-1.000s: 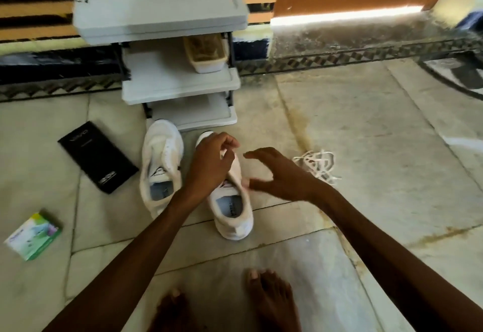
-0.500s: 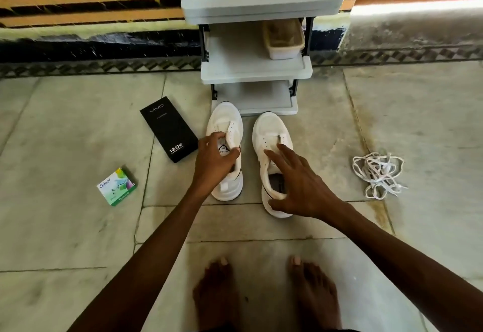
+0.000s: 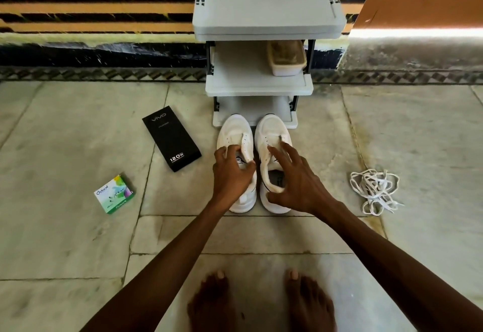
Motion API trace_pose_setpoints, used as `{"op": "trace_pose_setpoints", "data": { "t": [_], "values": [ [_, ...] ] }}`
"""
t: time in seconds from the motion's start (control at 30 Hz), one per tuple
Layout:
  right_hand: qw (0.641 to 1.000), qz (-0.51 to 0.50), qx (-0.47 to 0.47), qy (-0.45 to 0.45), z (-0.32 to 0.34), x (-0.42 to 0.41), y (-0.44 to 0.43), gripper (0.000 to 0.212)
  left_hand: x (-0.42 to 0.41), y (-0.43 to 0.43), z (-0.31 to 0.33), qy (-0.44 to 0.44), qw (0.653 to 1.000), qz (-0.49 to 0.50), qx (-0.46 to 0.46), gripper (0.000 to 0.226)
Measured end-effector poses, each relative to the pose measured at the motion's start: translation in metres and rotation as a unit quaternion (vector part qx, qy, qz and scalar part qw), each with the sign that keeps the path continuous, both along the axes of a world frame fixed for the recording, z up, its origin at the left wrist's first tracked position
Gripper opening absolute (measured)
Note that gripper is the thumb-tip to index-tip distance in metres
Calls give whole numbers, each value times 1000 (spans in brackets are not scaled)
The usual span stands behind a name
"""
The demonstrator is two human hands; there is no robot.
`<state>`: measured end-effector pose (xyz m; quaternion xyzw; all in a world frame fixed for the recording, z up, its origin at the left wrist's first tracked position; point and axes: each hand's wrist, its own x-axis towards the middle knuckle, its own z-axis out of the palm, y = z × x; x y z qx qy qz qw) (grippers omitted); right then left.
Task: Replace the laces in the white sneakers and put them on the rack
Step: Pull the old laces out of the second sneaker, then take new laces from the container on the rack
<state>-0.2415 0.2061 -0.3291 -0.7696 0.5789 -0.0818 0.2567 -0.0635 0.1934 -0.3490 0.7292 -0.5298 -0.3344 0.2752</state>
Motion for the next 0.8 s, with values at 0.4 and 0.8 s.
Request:
{"op": "trace_pose_setpoints", "data": {
  "t": [0.4, 0.8],
  "values": [
    [998, 47, 42, -2, -3, -3, -13, 117, 9, -7, 8, 3, 999, -44, 32, 50],
    [994, -64, 4, -92, 78, -8, -57, 37, 18, -36, 43, 50, 996, -35, -64, 19]
  ]
}}
